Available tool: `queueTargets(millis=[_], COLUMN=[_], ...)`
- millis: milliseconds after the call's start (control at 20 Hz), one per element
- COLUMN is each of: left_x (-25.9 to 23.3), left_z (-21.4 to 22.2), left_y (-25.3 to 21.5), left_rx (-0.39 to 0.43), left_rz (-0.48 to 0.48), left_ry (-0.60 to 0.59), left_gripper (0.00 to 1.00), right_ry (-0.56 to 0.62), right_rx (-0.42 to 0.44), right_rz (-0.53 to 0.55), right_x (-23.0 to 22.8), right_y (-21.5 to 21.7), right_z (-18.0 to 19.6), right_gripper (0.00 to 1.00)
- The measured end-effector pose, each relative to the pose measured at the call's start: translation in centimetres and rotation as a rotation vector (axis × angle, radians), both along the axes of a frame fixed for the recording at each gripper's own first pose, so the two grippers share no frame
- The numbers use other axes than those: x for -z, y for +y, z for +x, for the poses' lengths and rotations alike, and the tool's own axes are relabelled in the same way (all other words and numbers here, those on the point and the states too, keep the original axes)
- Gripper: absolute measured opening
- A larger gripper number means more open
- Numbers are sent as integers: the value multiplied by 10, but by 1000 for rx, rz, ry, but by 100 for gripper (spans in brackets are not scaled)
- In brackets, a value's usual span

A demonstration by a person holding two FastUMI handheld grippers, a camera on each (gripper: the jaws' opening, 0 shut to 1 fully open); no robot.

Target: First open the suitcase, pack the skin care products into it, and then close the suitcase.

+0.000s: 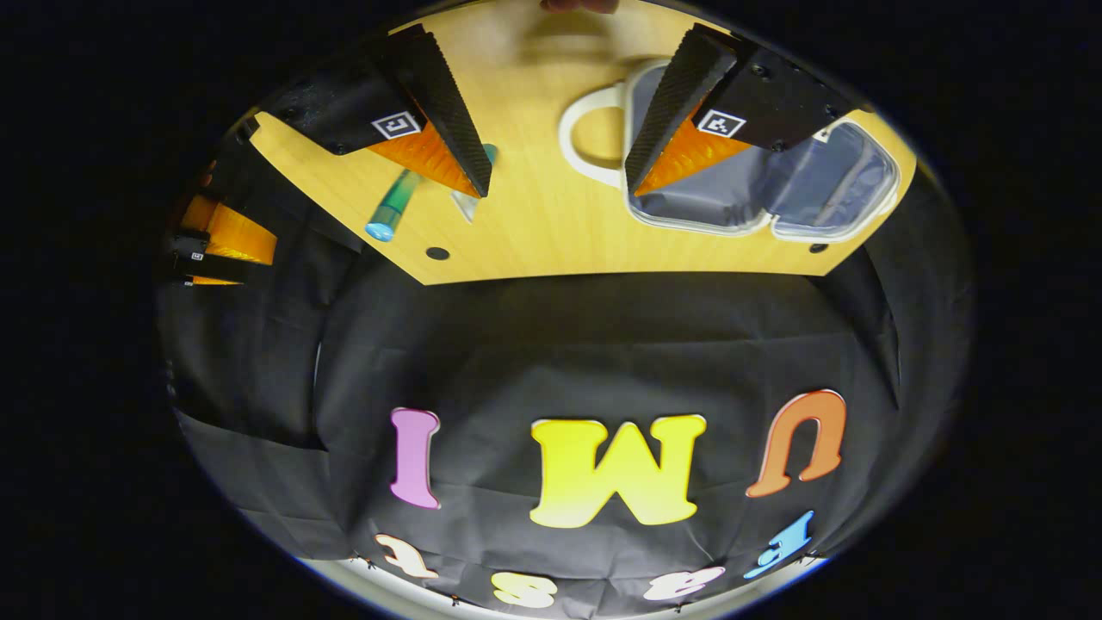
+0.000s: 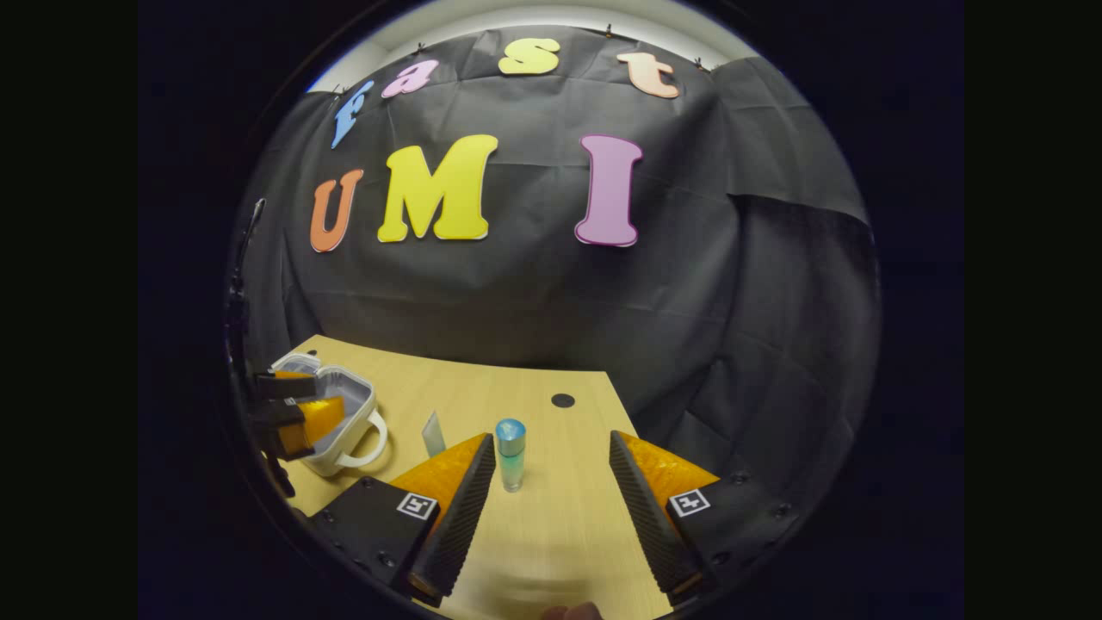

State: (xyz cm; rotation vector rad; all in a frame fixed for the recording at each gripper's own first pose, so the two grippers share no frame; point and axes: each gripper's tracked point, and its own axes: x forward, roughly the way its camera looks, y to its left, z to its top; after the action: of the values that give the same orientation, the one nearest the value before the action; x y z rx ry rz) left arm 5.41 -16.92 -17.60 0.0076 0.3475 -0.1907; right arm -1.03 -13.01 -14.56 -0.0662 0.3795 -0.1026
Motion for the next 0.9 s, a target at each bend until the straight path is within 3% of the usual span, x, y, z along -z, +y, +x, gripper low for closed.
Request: queueTargets(millis=[350, 600, 900], left_x=[61, 111, 149], left_z=[17, 54, 90], left_y=[-71, -91, -83], left_rx=[108, 83, 15], left_rz=[27, 55, 59], left_ry=[112, 173, 243], left_gripper=[100, 100, 100], right_ry=[52, 93, 132], right_rx=[20, 42, 26], right_rz=[-28, -28, -38], right_x=[15, 28, 46], right_y=[-37, -64, -78], right_z=[-12, -13, -5], right_gripper=[79, 77, 77])
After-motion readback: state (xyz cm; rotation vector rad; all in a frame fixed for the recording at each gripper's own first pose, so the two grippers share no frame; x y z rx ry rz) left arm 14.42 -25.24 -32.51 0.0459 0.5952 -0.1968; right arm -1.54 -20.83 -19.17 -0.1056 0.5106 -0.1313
